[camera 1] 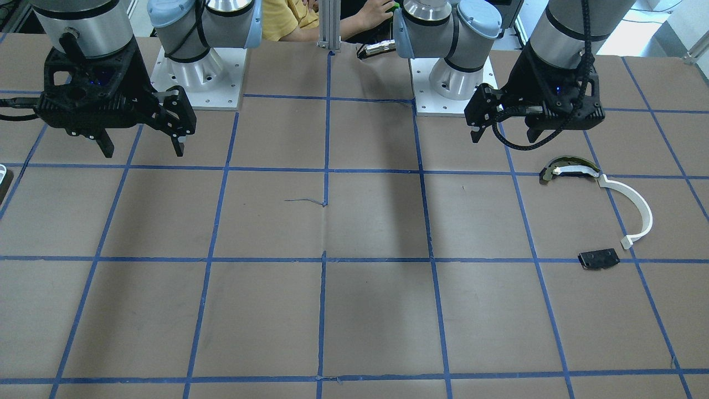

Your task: Place bearing gear from tray to pile

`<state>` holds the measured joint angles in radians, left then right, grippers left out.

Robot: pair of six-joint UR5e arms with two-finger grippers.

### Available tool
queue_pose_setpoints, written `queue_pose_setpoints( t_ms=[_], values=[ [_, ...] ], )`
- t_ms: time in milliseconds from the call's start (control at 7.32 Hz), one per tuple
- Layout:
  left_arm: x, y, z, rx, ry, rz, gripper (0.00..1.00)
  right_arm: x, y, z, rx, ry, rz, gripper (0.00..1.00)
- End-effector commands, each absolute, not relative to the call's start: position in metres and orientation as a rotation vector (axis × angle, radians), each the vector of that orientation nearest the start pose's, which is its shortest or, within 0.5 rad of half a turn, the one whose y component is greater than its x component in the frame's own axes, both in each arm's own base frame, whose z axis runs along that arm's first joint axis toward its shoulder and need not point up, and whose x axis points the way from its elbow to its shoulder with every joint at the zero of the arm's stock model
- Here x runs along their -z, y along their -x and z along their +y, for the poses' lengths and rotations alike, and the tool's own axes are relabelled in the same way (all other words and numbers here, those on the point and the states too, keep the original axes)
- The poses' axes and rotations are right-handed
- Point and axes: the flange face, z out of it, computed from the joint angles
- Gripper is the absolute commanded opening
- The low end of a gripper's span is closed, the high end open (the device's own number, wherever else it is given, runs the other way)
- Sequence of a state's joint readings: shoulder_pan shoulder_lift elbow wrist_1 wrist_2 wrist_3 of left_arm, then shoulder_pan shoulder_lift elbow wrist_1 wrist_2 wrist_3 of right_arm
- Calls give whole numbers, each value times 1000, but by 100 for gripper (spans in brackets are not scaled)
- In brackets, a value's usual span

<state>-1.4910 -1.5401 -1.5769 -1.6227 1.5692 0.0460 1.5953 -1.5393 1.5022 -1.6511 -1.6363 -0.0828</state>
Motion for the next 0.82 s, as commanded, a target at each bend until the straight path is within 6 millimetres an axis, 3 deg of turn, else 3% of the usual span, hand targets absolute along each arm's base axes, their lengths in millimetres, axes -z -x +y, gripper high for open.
queue_pose_setpoints(
  t_ms=[0, 273, 410, 683],
  values=[
    [-494, 95, -485, -46, 53, 3143, 100, -511, -138, -515, 181, 159, 3200, 100],
    [-494, 95, -485, -46, 53, 3143, 100, -511, -135, -516, 176, 159, 3203, 100],
    [-494, 95, -485, -46, 53, 3143, 100, -523, -128, -519, 219, 149, 3213, 100],
    [-494, 95, -485, -46, 53, 3143, 100, -529, -69, -524, 115, 124, 3209, 100]
  ],
)
